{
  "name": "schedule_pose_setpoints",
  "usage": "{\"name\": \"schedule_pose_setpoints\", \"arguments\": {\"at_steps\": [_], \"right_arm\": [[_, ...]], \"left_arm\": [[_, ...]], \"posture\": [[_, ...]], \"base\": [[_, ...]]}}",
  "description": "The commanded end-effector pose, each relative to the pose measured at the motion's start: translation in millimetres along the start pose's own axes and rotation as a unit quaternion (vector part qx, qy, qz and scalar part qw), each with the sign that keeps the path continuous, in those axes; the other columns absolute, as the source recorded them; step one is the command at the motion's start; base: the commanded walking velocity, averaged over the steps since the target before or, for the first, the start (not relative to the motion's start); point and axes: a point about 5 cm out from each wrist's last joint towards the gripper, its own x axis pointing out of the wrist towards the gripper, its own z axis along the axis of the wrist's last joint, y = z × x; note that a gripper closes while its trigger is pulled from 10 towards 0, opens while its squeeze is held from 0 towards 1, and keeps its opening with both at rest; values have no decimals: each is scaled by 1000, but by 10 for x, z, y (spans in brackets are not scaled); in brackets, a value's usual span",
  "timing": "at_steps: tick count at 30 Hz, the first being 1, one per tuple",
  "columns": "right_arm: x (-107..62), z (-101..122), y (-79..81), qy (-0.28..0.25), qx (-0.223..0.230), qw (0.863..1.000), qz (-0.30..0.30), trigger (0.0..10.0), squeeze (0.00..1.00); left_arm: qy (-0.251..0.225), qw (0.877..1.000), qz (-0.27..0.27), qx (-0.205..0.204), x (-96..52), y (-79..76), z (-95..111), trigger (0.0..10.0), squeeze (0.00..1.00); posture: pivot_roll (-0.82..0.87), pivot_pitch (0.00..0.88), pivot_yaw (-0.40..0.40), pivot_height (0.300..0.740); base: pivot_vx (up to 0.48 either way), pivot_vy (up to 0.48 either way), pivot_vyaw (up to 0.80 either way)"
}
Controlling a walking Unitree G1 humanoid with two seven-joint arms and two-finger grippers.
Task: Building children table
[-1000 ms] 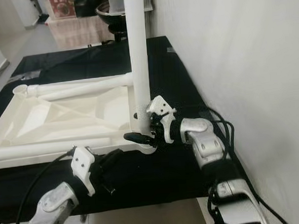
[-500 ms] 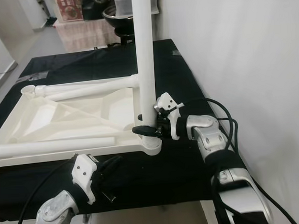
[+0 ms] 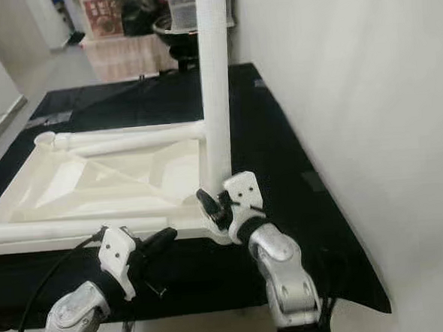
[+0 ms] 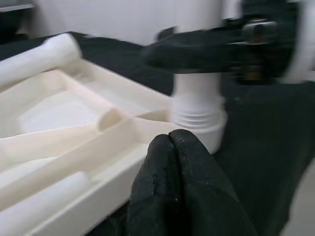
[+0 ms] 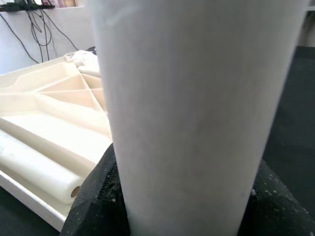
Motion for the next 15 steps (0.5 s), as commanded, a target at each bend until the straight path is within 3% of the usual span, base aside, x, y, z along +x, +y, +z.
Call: {"name": "schedule_pose_setpoints", "arguments": {"at_steps": [1,2,3,4,6,12,13,14,15], "right_arm": [[-49,-372,-75,87,37,995,-17,5765,0],[-2,-301,-58,74,35,997,9,10000,380],[-2,-301,-58,74,35,997,9,10000,380],[34,-231,-63,61,29,997,29,10000,1000],[78,-25,-25,27,24,997,62,10000,1000],[148,227,-3,-14,-6,989,144,10000,1000],[174,250,-22,-14,-20,985,172,10000,859],[199,261,-53,-10,-31,979,200,10000,0],[199,261,-53,-10,-31,979,200,10000,0]], "left_arm": [[22,1000,1,-5,-56,14,-72,10000,0],[20,1000,9,-6,-61,20,-68,10000,0],[20,1000,9,-6,-61,20,-68,10000,0],[18,1000,16,-8,-59,23,-65,10000,0],[16,1000,21,-10,-51,29,-61,10000,0],[16,1000,17,-14,-20,35,-67,10000,0],[17,1000,16,-14,-12,36,-70,10000,0],[17,1000,15,-15,-2,36,-72,10000,0],[17,1000,15,-15,-2,36,-72,10000,0]], "posture": [[-84,141,51,740],[-89,144,49,740],[-89,144,49,740],[-90,145,45,740],[-89,143,41,740],[-90,133,43,740],[-87,129,41,740],[-84,124,39,740],[-84,124,39,740]], "base": [[0,0,0],[0,0,0],[0,0,0],[0,0,0],[0,0,0],[0,0,0],[0,0,0],[0,0,0],[0,0,0]]}}
